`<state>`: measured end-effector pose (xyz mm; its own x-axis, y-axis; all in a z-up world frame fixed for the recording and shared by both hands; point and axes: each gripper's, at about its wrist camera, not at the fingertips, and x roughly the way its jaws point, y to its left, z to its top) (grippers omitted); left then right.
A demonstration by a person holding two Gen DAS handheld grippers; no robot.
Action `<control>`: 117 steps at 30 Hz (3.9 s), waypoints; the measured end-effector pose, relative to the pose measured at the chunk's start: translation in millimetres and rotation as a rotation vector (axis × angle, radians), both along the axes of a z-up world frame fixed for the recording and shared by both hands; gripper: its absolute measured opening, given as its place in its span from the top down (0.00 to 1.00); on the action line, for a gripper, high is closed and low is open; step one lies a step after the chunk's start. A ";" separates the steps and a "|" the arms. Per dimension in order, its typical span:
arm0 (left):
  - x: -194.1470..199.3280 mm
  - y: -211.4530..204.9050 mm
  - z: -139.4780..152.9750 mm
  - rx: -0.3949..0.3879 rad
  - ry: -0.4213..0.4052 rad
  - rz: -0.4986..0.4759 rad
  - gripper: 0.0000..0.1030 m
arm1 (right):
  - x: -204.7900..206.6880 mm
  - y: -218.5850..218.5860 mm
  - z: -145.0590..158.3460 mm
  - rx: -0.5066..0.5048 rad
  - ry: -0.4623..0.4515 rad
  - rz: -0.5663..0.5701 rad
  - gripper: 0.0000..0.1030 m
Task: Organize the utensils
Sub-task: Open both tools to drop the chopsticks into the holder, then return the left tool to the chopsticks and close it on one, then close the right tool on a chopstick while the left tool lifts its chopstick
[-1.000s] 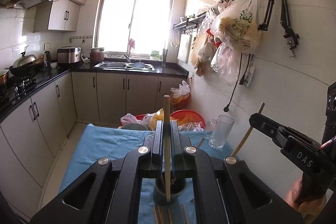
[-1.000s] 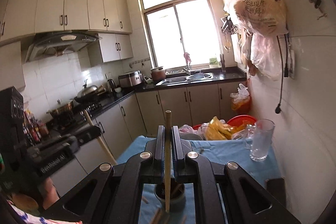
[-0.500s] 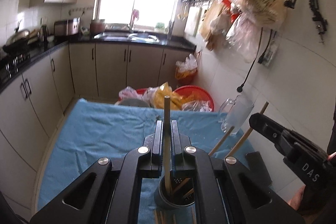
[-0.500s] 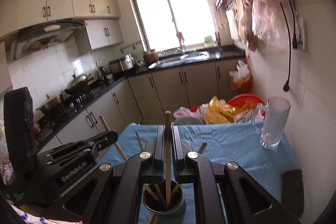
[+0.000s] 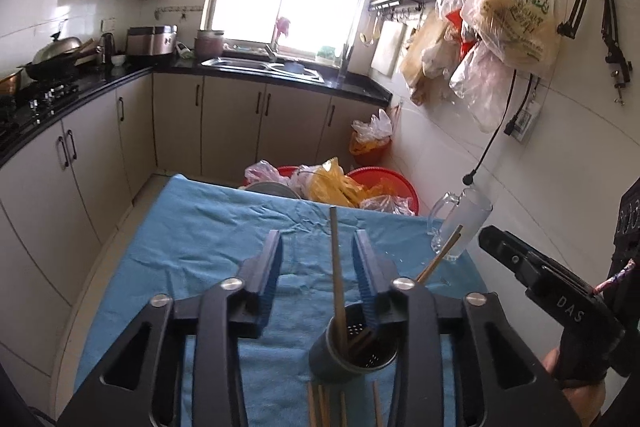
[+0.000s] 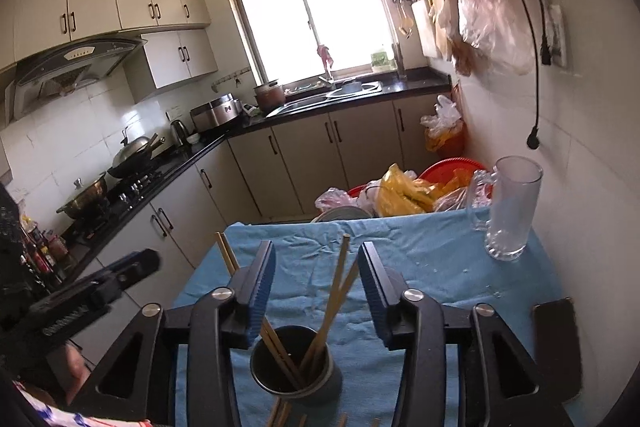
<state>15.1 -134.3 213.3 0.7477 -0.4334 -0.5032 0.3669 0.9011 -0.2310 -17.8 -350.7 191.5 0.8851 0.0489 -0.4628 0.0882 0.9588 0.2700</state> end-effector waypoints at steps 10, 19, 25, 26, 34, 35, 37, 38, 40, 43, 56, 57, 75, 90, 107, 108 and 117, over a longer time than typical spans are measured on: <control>-48.3 52.6 -9.9 -0.021 0.030 0.086 0.46 | -54.0 -5.4 -11.3 -0.040 0.049 -0.036 0.30; -71.2 52.4 -108.8 0.130 0.245 0.049 0.45 | -97.5 -10.0 -104.7 -0.067 0.287 -0.030 0.28; -88.6 21.4 -159.8 0.200 0.342 -0.088 0.45 | -111.9 0.0 -155.5 -0.017 0.398 0.016 0.28; -92.7 10.2 -165.7 0.218 0.347 -0.126 0.46 | -113.8 0.4 -159.1 -0.011 0.405 0.018 0.28; -94.7 -28.7 -198.3 0.368 0.375 -0.196 0.70 | -116.3 0.9 -165.0 0.031 0.412 0.007 0.28; -91.8 -25.4 -197.7 0.339 0.377 -0.190 0.70 | -116.6 0.4 -165.7 0.030 0.413 0.005 0.28; -86.0 -17.6 -198.5 0.346 0.394 -0.155 0.72 | -117.8 -0.5 -166.2 0.028 0.414 0.001 0.28; -82.8 -8.7 -198.3 0.336 0.398 -0.136 0.72 | -118.7 -2.6 -166.8 0.027 0.415 -0.002 0.28; -78.8 4.1 -198.9 0.317 0.407 -0.116 0.72 | -119.0 -5.8 -168.7 0.026 0.419 -0.009 0.28; -73.5 22.1 -200.2 0.332 0.412 -0.072 0.72 | -117.0 -7.9 -172.6 0.032 0.428 -0.018 0.28; -54.6 52.3 -196.8 0.259 0.438 -0.049 0.72 | -109.9 7.1 -174.6 0.020 0.439 0.010 0.28; -54.7 51.7 -196.2 0.247 0.439 -0.058 0.72 | -109.6 7.3 -174.6 0.018 0.440 0.011 0.28; -38.7 39.9 -201.6 0.279 0.440 -0.085 0.91 | -99.3 9.1 -183.1 0.008 0.465 0.019 0.28; 17.6 18.1 -202.3 0.335 0.505 -0.098 0.91 | -31.4 31.6 -192.2 -0.187 0.590 0.073 0.61; 15.5 37.0 -189.3 0.206 0.458 -0.050 0.95 | -1.6 17.6 -187.9 -0.113 0.552 0.033 0.93; 12.1 39.6 -183.5 0.198 0.444 -0.046 0.95 | -6.6 14.9 -181.9 -0.101 0.528 0.031 0.93; -46.2 60.4 -107.5 0.112 0.254 -0.024 0.95 | -59.6 9.2 -114.8 -0.080 0.315 -0.002 0.93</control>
